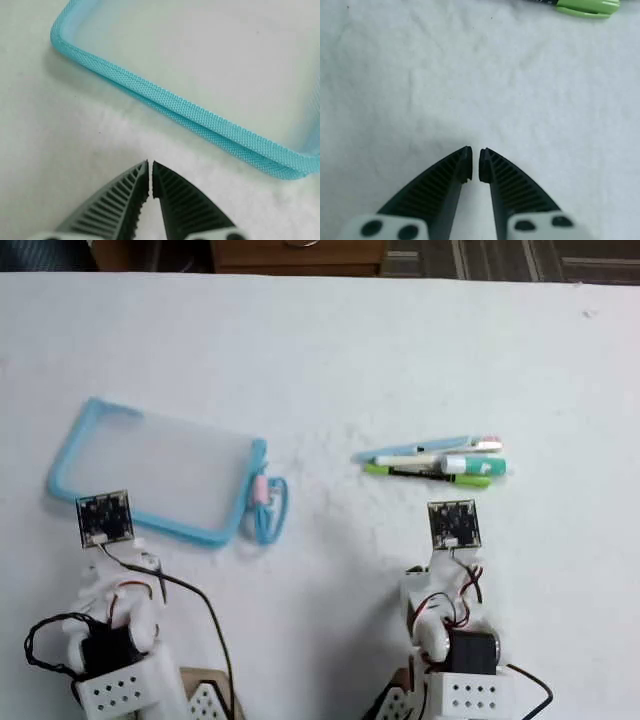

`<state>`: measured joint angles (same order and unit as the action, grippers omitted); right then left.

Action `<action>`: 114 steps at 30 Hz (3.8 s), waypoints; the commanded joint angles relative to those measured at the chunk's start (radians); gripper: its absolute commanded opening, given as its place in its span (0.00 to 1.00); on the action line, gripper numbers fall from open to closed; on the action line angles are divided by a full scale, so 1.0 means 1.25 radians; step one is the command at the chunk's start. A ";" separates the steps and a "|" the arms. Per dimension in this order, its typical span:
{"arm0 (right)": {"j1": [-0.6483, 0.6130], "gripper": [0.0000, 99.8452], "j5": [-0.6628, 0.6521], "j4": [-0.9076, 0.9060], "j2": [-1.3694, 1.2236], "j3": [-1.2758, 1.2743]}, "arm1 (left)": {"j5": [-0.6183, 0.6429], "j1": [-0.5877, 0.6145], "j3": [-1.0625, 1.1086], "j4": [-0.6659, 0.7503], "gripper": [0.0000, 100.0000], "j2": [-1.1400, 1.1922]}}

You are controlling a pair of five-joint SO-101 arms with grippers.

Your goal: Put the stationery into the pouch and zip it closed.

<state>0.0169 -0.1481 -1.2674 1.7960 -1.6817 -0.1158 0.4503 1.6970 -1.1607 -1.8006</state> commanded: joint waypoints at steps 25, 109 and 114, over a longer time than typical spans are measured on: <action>0.003 0.04 0.001 0.001 0.003 -0.007 | -0.002 0.003 -0.002 -0.002 0.05 -0.007; -0.510 0.02 0.173 0.294 -1.724 1.272 | -0.006 0.057 -0.002 -0.045 0.05 -0.008; -0.495 0.07 0.106 0.287 -1.714 1.269 | -0.006 0.057 -0.002 -0.045 0.05 -0.008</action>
<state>-0.6229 0.0315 -0.8976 -0.3844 -0.1289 -0.1158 0.5163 1.6970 -1.2313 -1.8006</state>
